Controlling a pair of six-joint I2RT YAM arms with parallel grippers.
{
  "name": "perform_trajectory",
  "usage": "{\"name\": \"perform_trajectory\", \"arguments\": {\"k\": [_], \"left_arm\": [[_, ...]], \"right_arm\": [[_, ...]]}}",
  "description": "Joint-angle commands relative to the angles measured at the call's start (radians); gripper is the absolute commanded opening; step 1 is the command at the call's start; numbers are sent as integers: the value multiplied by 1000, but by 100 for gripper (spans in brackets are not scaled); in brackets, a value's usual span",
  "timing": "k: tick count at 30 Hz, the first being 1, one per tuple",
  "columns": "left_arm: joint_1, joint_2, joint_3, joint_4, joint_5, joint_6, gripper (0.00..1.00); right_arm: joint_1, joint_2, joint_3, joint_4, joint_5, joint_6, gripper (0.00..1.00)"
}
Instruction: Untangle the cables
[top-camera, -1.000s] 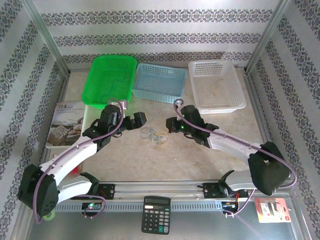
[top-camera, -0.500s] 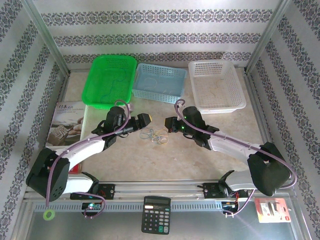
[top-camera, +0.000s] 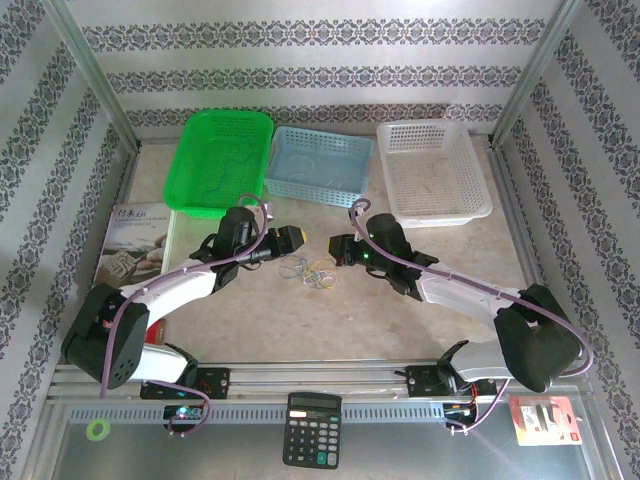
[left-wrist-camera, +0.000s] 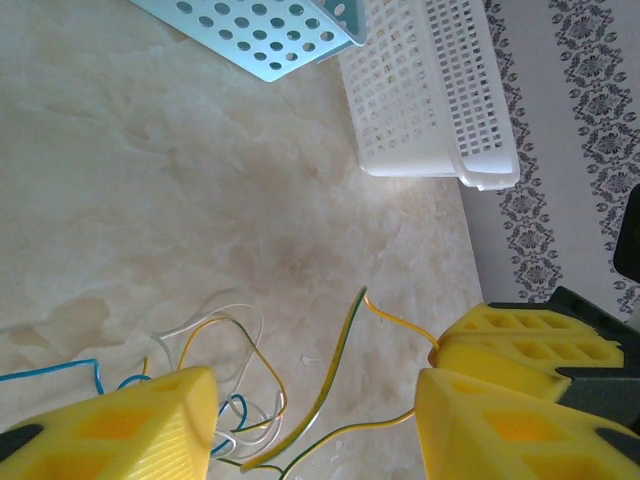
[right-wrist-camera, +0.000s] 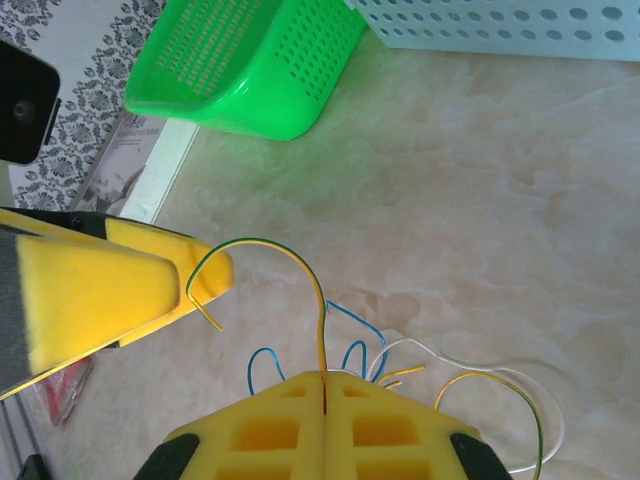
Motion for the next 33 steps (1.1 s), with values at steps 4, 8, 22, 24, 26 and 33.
{"name": "perform_trajectory", "arguments": {"k": [4,8,22,24,26,33], "left_arm": [[12,32,40,65,32,27,45],[13,39,47,67,34,28,31],[19,-47,117,59,94,-8,0],[18,-53,130,84,122,-36,0],[18,-51,144,110,153,-62,0],[17,-50,177,92,199,-71,0]], "right_arm": [[-12,-26,-13,31,-26,6,0],[-12,-27,-16,31,-24,5,0],[-18,54,-42,65,-29,1,0],[-15,61,-42,69,-36,4,0],[-14,60,-39,70,-43,0,3],[-30,1,-3,17,-76,-47,33]]}}
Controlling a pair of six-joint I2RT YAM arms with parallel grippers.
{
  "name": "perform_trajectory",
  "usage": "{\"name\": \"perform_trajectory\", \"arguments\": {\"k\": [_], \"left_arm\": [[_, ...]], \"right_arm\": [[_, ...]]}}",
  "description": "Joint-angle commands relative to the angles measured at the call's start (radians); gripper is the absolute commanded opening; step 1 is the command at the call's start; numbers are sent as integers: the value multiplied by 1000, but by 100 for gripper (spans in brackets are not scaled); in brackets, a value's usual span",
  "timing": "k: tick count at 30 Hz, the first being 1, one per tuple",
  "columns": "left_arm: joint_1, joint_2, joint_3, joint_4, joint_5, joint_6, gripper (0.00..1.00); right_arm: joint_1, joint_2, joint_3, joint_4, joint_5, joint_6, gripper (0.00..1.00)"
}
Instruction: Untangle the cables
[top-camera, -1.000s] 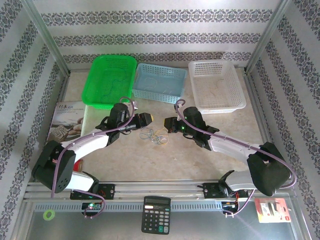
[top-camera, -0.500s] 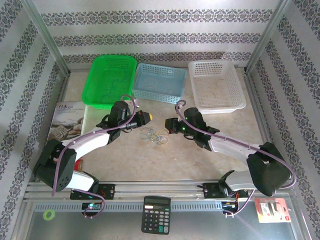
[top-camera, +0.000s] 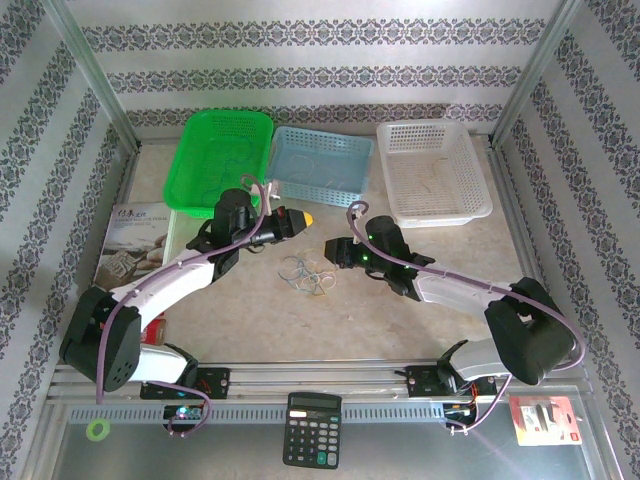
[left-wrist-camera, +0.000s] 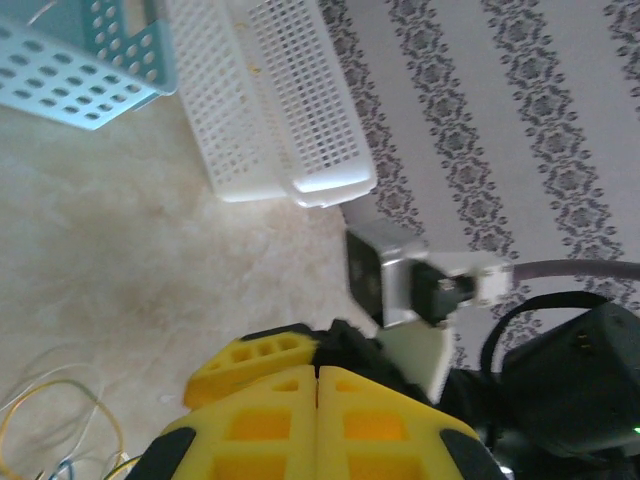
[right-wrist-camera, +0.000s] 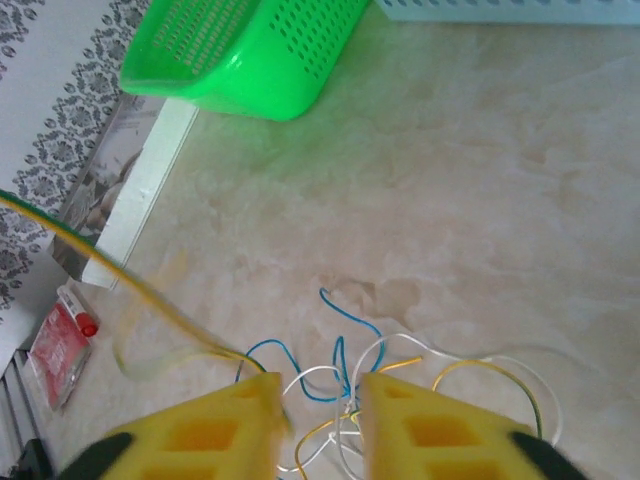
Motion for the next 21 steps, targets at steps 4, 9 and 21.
{"name": "perform_trajectory", "arguments": {"k": [4,9,21], "left_arm": [[16,-34,43,29,52,-3,0],[17,-39,51,3,67,13,0],[17,-47,60,-3,69,19,0]], "right_arm": [[-48,-102,31,-77,-53,-84,40],[-118,-182,15,-99,-93,-128,44],[-181,-198,90,-126,-183,-184,36]]}}
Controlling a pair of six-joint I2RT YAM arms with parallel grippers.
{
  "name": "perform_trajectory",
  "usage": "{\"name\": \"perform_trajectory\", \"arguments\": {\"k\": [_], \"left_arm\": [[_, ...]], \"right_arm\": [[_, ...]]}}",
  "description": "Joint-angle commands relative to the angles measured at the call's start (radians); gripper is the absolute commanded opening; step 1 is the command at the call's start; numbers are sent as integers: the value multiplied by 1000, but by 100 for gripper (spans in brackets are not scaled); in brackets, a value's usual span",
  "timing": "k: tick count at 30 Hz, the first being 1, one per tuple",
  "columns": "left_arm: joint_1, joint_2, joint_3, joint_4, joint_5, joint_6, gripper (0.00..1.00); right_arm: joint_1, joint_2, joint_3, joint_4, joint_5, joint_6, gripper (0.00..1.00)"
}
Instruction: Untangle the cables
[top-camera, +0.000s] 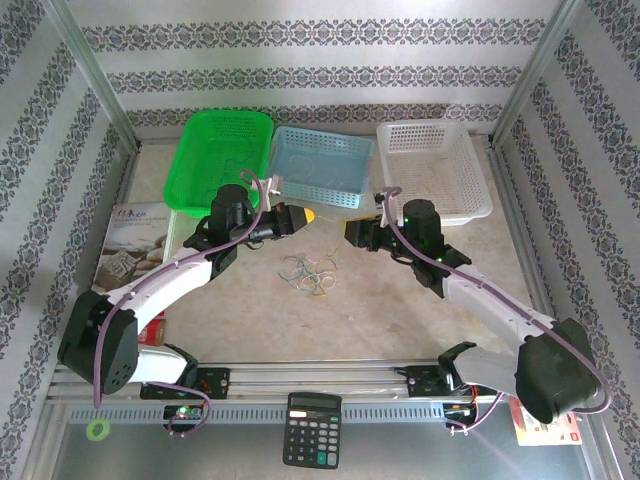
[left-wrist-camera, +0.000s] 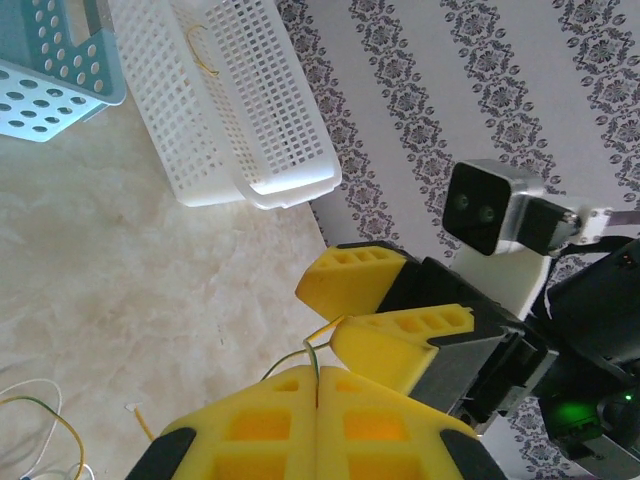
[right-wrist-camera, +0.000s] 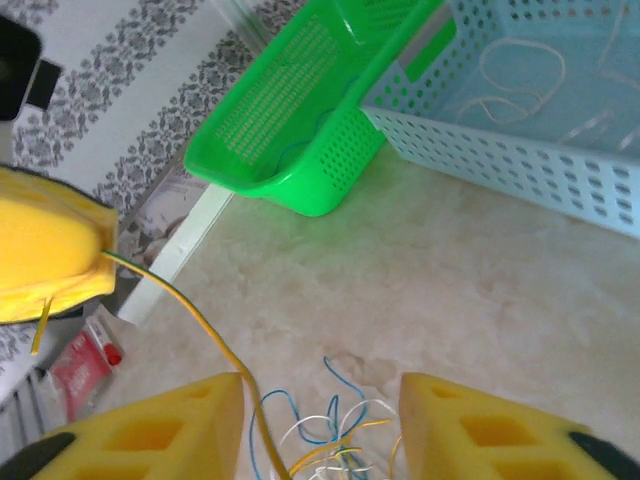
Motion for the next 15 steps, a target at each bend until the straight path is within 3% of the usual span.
{"name": "perform_trajectory", "arguments": {"k": [1,5,7,8,12,15], "left_arm": [[11,-36,35,3,17,17,0],[12,-47,42,2,-1,16,0],[11,-51,47,2,-10,11,0],[11,-54,50,5,-14,9,0],[11,-56,70,6,-19,5,0],[11,-55,83,1,-21,5,0]], "right_arm": [[-7,21,36,5,-43,-20,31],[-7,27,27,23,-41,-12,18],[-6,29,18,33,-40,-9,16],[-5,30,13,38,-42,-5,18],[4,29,-4,55,-39,2,44],[5,9,-12,54,-20,3,51]]}}
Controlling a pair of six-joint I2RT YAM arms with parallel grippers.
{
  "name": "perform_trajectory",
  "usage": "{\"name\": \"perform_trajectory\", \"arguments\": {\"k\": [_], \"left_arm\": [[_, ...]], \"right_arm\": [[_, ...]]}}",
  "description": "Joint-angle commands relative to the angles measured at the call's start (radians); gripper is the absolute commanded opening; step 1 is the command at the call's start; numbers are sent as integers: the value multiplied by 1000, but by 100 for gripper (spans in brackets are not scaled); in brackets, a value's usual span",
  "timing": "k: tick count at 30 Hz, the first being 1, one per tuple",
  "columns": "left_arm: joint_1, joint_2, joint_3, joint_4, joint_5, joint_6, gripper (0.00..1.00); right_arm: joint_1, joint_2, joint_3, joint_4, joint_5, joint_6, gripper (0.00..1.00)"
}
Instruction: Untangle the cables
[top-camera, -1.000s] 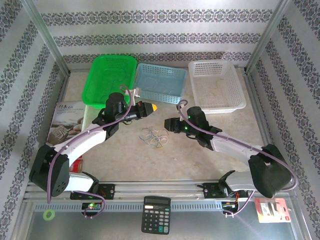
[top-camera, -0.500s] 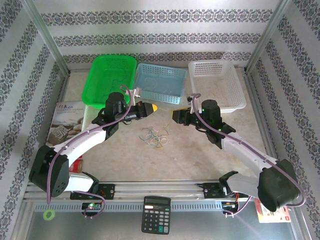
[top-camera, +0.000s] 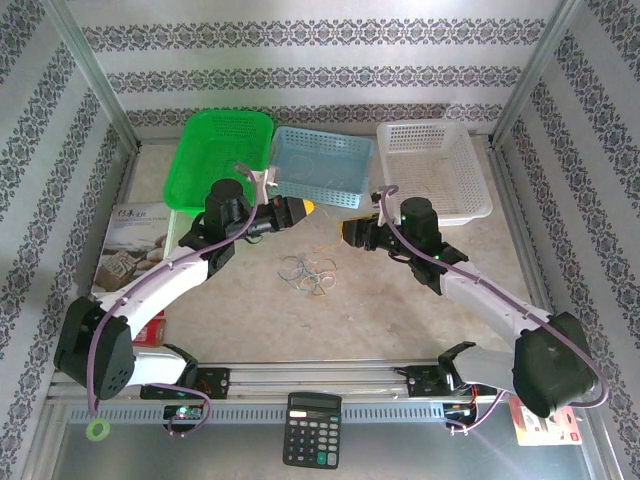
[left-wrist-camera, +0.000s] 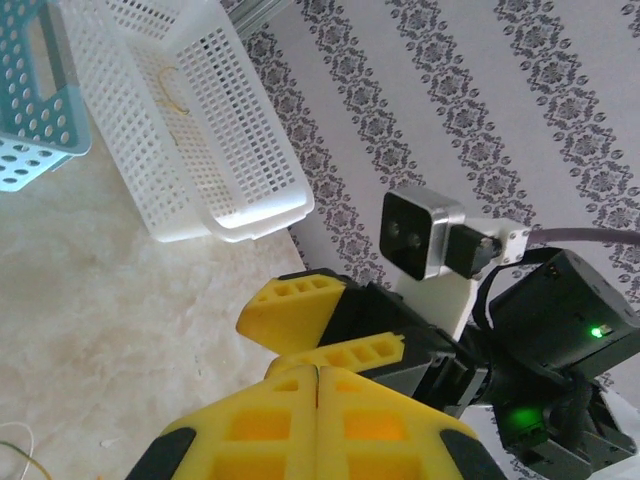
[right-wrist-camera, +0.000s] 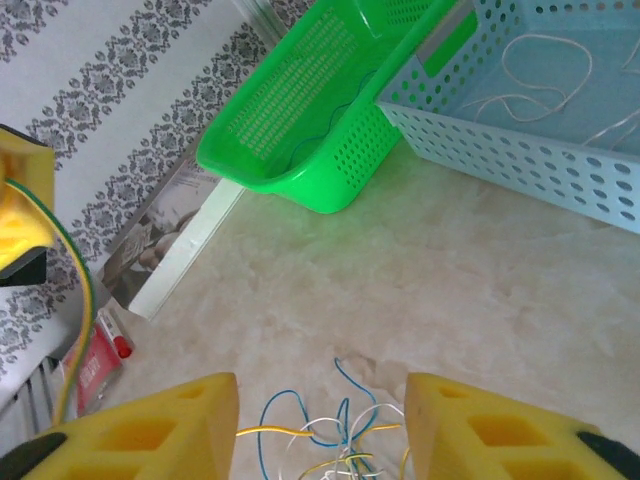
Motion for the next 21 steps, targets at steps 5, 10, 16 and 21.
{"name": "perform_trajectory", "arguments": {"k": [5,10,16,21], "left_arm": [[12,-22,52,-11,-10,10,0],[12,-24,61,-23,-20,15,0],[12,-30,64,-27,-69,1,0],[11,-30,67,-16,-79,-11,0]], "right_arm": [[-12,-86,-25,27,69,25,52],[-29,-150,-31,36,88,49,53],[3,-192,-54,100,15,71,62],[90,-162,-40,109,48,39,67]]}}
